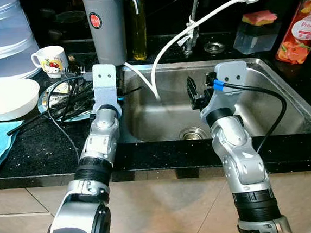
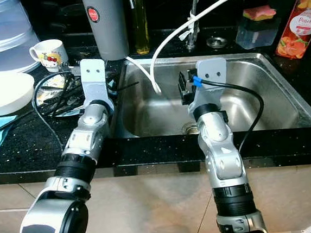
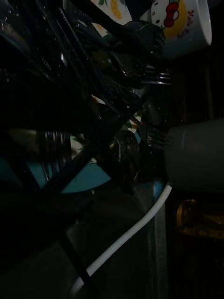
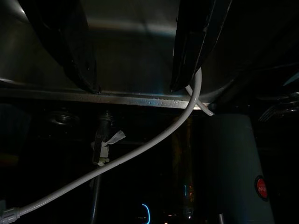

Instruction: Kitchen organization

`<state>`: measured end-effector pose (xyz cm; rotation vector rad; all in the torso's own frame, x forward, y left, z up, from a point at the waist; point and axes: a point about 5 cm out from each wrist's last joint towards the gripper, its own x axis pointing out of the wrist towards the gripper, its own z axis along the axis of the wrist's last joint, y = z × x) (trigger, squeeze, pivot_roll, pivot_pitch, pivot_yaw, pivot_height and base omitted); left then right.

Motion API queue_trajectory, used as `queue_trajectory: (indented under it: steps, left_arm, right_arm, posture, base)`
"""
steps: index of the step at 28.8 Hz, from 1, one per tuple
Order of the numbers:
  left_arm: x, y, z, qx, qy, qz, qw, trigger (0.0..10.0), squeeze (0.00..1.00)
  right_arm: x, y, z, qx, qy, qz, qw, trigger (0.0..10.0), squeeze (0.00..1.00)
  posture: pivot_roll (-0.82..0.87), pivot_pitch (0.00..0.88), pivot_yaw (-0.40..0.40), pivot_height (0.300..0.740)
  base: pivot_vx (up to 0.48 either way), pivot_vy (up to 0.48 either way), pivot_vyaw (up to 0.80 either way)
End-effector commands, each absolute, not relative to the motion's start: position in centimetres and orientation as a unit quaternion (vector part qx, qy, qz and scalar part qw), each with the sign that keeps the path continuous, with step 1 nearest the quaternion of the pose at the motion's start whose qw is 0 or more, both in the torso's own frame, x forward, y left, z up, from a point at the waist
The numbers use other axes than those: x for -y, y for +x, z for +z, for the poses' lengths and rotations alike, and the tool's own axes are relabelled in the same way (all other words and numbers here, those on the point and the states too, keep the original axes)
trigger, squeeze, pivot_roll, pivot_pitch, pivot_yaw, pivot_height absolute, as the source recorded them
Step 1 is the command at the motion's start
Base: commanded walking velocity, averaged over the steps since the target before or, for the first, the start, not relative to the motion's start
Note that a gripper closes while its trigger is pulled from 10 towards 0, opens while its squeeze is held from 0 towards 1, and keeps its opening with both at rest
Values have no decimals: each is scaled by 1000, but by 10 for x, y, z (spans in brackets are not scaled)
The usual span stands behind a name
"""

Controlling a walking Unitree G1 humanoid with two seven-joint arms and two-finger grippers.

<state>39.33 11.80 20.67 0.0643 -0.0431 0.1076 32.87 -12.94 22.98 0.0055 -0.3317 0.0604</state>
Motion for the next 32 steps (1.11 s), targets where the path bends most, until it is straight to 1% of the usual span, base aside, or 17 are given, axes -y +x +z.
queue_trajectory:
  steps: [1, 8, 13, 14, 15, 19, 20, 23, 27, 29, 30, 32]
  left_arm:
    - [-119, 395, 209, 23, 35, 58, 997, 0, 0]
    - [-120, 394, 213, 41, 41, 75, 995, 0, 0]
    - [-122, 390, 222, 76, 60, 99, 990, 0, 0]
    - [-121, 390, 224, 86, 66, 103, 989, 706, 0]
    - [-120, 389, 227, 97, 72, 106, 987, 10000, 0]
    - [-119, 388, 231, 114, 86, 109, 984, 10000, 0]
    - [-117, 386, 236, 135, 95, 112, 980, 10000, 0]
    - [-116, 385, 239, 143, 98, 112, 979, 10000, 0]
    - [-109, 382, 243, 164, 104, 101, 976, 10000, 0]
    - [-105, 380, 241, 160, 98, 91, 978, 10000, 0]
    - [-96, 374, 237, 156, 85, 64, 982, 10000, 0]
    - [-88, 368, 235, 152, 69, 35, 985, 10000, 0]
  right_arm:
    - [129, 328, 231, 169, 3, 33, 985, 10000, 0]
    - [129, 327, 231, 168, 3, 32, 985, 10000, 0]
    - [130, 327, 231, 167, 3, 30, 985, 10000, 0]
    - [130, 327, 231, 167, 4, 30, 985, 10000, 0]
    - [130, 327, 231, 167, 4, 30, 985, 10000, 0]
    - [130, 327, 230, 167, 4, 30, 986, 10000, 0]
    - [130, 327, 230, 167, 5, 30, 986, 10000, 0]
    - [130, 327, 230, 167, 5, 30, 986, 10000, 0]
    - [130, 327, 230, 166, 5, 29, 986, 10000, 0]
    - [130, 327, 230, 166, 5, 29, 986, 10000, 0]
    - [130, 327, 230, 167, 5, 28, 986, 10000, 0]
    - [131, 327, 230, 167, 4, 27, 986, 10000, 0]
  posture:
    - [69, 8, 19, 740]
    - [68, 12, 18, 740]
    - [69, 18, 18, 740]
    - [69, 18, 18, 740]
    - [69, 21, 18, 740]
    - [70, 23, 18, 740]
    - [70, 23, 19, 740]
    - [70, 23, 19, 740]
    - [71, 25, 21, 740]
    - [70, 25, 24, 740]
    - [70, 25, 24, 740]
    - [72, 26, 25, 740]
  base:
    - [0, 0, 0]
    - [0, 0, 0]
    - [0, 0, 0]
    - [0, 0, 0]
    - [0, 0, 0]
    - [0, 0, 0]
    - [0, 0, 0]
    - [0, 0, 0]
    - [0, 0, 0]
    - [0, 0, 0]
    - [0, 0, 0]
    - [0, 0, 0]
